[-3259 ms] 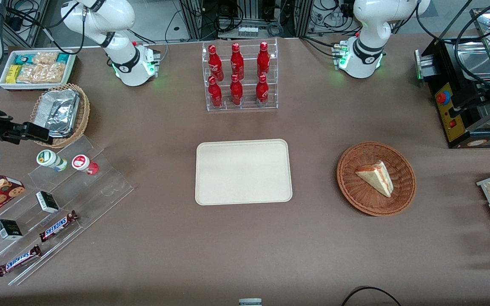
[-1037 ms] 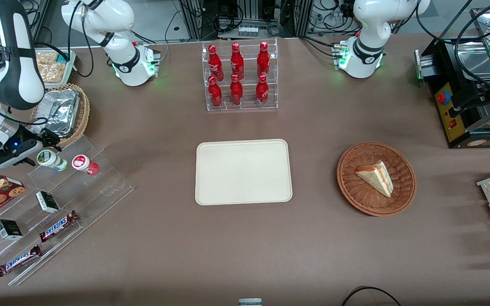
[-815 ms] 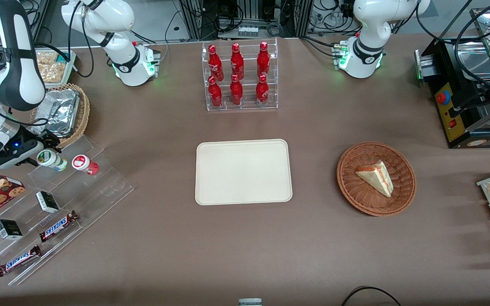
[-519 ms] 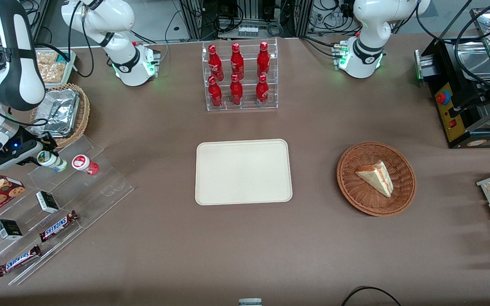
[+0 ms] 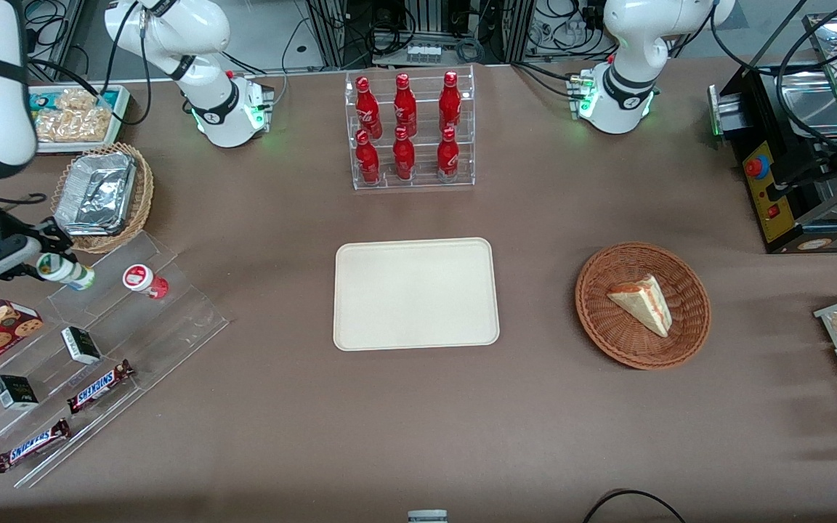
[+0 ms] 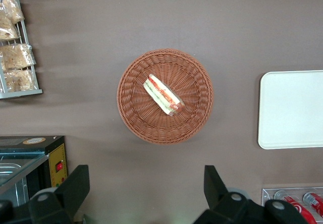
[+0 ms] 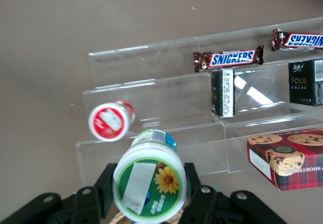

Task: Place green gum on tray
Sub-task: 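Lift the gum bottle and carry it over the cream tray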

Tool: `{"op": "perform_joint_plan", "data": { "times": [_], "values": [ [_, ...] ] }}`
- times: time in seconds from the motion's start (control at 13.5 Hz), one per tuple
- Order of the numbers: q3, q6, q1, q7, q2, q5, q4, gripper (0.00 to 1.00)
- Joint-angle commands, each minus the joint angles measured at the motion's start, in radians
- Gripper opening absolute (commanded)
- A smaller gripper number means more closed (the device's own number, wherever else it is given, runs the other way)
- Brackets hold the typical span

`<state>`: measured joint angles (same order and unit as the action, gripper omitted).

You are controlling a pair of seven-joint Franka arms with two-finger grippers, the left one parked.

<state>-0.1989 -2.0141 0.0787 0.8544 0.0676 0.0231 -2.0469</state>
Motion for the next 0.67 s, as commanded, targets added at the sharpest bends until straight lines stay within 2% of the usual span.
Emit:
{"op": "perform_joint_plan", "data": {
  "times": [0.0, 0.37, 0.59],
  "values": [
    [0.021, 0.151, -0.066, -0.131, -0.006, -0.003, 0.111, 0.0],
    [0.03, 0.236, -0.258, -0.452, -0.011, -0.002, 0.172, 0.0],
    [0.03, 0.239, -0.414, -0.686, -0.011, -0.002, 0.172, 0.0]
  ]
}}
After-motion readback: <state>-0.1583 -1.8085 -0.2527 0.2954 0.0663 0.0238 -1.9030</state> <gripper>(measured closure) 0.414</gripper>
